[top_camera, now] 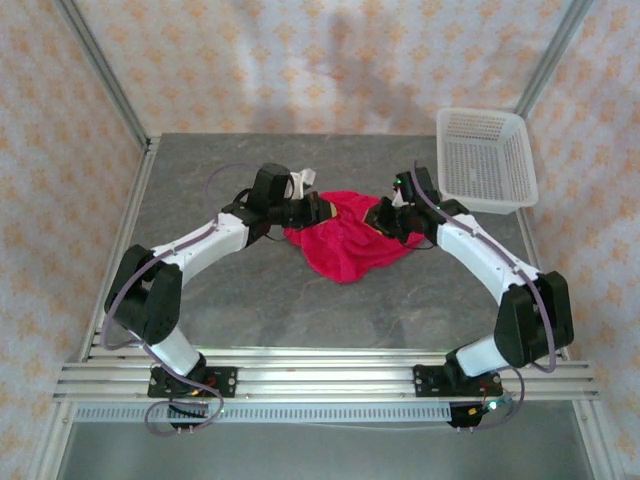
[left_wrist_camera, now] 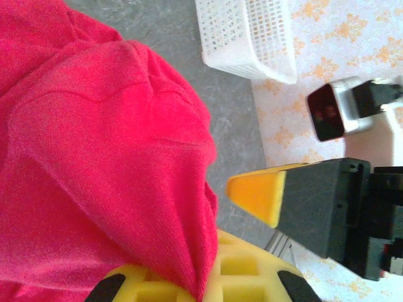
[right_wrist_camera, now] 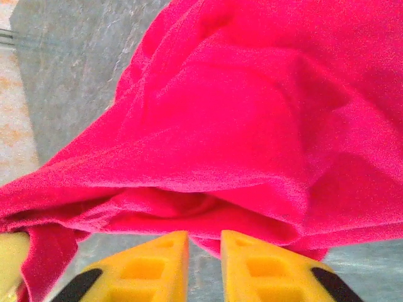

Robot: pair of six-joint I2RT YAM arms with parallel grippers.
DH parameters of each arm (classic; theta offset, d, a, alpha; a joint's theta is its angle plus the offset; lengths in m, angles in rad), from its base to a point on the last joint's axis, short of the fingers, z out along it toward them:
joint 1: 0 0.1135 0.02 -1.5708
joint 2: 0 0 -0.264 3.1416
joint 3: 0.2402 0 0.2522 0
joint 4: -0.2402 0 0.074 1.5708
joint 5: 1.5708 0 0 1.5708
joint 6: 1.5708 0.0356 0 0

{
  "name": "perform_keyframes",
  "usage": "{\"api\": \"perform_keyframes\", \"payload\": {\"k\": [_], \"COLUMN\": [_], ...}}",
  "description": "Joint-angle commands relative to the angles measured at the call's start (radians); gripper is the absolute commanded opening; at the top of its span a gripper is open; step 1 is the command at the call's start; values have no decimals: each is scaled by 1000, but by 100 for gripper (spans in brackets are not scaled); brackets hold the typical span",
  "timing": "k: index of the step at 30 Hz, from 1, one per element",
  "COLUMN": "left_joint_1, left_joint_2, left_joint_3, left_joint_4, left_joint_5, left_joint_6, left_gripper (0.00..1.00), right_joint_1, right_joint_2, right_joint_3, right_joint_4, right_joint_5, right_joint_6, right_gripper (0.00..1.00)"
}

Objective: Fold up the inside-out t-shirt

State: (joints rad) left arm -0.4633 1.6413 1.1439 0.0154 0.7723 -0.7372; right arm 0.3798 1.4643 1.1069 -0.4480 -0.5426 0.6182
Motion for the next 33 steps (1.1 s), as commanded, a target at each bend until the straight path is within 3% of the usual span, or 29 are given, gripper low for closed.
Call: {"api": "perform_keyframes", "payload": {"k": [1, 6, 12, 13, 16, 17, 19, 21, 23, 24, 27, 29, 33], "left_joint_1": [-16, -24, -26, -27, -26, -23, -12, 11, 46, 68, 137, 183, 246], "left_joint_2": [12, 5, 0, 1, 13, 15, 11, -9, -46, -64, -101, -99, -47], "left_joint_3": [16, 10, 16, 21, 40, 46, 52, 49, 42, 39, 10, -19, -91], "left_joint_4": [45, 34, 35, 35, 37, 37, 32, 4, -67, -118, -258, -321, -309], "left_joint_5": [24, 21, 27, 27, 25, 24, 17, -7, -64, -101, -225, -291, -302], "left_joint_6": [-8, 2, -5, -8, -23, -28, -36, -34, -8, 14, 63, 68, 66], "left_gripper": [0, 0, 0, 0, 0, 0, 18, 57, 82, 85, 84, 77, 67], "right_joint_1": [21, 22, 22, 23, 22, 21, 10, -14, -63, -92, -185, -236, -279], "right_joint_2": [57, 143, 208, 218, 230, 229, 213, 173, 106, 64, -59, -137, -214], "right_joint_3": [9, 19, 14, 7, -24, -24, -15, -10, -22, -35, -68, -84, -98], "right_joint_4": [105, 286, 432, 459, 550, 558, 523, 459, 390, 359, 256, 193, 111], "right_joint_5": [-54, -94, -59, -49, -11, -3, 1, 8, 10, 9, 5, 11, 28], "right_joint_6": [74, 230, 326, 337, 379, 386, 371, 337, 298, 281, 219, 176, 119], "right_gripper": [31, 42, 46, 41, 6, 0, 0, 0, 0, 0, 0, 0, 0]}}
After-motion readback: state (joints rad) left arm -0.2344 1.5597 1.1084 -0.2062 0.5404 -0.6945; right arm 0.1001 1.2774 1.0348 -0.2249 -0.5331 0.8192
